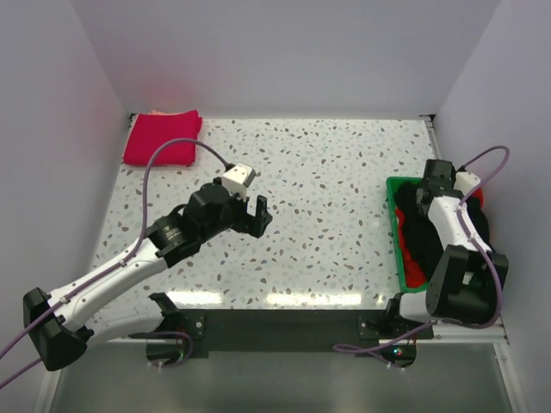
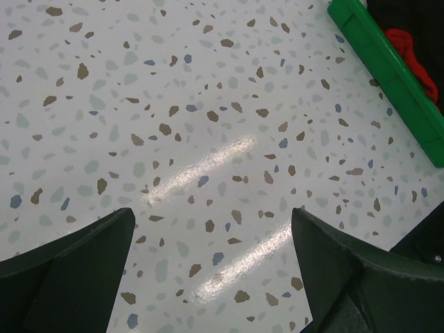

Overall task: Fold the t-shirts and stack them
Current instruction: Grab the tshirt from the pile, then move the tshirt to the center of the board

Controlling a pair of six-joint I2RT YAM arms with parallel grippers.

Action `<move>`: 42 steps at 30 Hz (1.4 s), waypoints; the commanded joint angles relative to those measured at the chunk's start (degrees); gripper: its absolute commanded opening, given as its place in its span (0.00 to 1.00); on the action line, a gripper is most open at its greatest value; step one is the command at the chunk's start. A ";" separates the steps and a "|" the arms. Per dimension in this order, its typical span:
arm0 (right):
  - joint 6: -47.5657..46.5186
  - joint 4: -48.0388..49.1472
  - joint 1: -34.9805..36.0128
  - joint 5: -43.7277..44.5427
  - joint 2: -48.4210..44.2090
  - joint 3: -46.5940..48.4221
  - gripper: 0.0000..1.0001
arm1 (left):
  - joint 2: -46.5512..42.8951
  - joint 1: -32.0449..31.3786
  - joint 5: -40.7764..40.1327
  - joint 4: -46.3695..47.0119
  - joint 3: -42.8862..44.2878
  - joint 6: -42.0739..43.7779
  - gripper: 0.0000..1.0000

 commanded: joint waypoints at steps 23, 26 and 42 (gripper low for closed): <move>-8.16 -6.58 21.47 -33.41 -14.00 39.49 0.00 | -3.10 0.66 -10.62 0.25 1.36 -4.99 1.00; -7.89 -6.40 33.15 -31.74 -8.19 48.02 0.00 | -4.24 1.10 -13.95 -0.10 1.36 -6.74 1.00; -9.31 -6.32 44.05 -22.55 6.33 50.44 0.23 | -13.39 2.60 -26.27 -4.93 0.57 -13.16 0.98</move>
